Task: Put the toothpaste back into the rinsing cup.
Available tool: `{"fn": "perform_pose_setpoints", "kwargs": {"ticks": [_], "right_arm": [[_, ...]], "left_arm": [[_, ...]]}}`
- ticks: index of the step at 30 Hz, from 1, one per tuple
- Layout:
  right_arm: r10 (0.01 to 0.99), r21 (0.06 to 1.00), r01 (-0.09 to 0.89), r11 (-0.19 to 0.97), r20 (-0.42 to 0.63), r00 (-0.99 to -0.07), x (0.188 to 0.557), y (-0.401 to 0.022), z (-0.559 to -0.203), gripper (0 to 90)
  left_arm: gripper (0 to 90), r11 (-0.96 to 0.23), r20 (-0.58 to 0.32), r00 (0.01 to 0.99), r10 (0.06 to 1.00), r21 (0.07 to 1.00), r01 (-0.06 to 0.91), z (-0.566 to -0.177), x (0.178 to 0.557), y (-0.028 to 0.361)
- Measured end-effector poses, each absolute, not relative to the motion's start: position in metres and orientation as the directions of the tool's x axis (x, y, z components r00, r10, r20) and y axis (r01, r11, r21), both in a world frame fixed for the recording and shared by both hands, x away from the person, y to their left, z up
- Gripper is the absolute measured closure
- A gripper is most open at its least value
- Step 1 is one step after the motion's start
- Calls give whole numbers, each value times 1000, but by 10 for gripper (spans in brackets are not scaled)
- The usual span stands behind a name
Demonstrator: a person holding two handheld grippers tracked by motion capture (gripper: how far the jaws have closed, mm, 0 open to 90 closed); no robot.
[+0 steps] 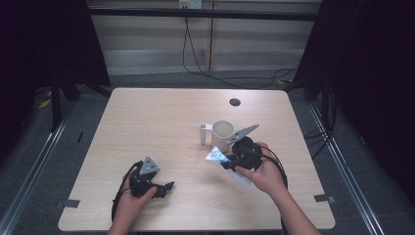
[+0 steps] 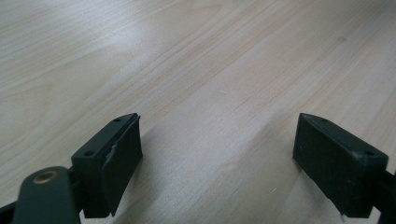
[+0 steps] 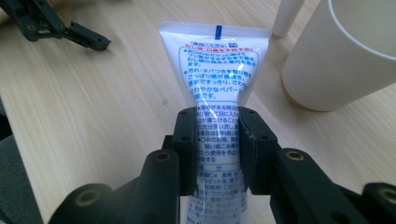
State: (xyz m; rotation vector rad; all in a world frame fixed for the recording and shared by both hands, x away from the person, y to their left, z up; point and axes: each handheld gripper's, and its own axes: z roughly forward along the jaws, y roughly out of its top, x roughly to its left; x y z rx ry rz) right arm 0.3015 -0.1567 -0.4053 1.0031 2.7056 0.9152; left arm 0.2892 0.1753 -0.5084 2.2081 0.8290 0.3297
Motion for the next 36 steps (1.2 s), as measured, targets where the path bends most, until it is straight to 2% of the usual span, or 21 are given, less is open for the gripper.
{"fn": "perform_pose_setpoints", "kwargs": {"ticks": [36], "right_arm": [[631,735,479,479,91,-770,299,-168,-360,713]], "left_arm": [[153,-515,-19,758,653,722,461,-508,289,175]]}}
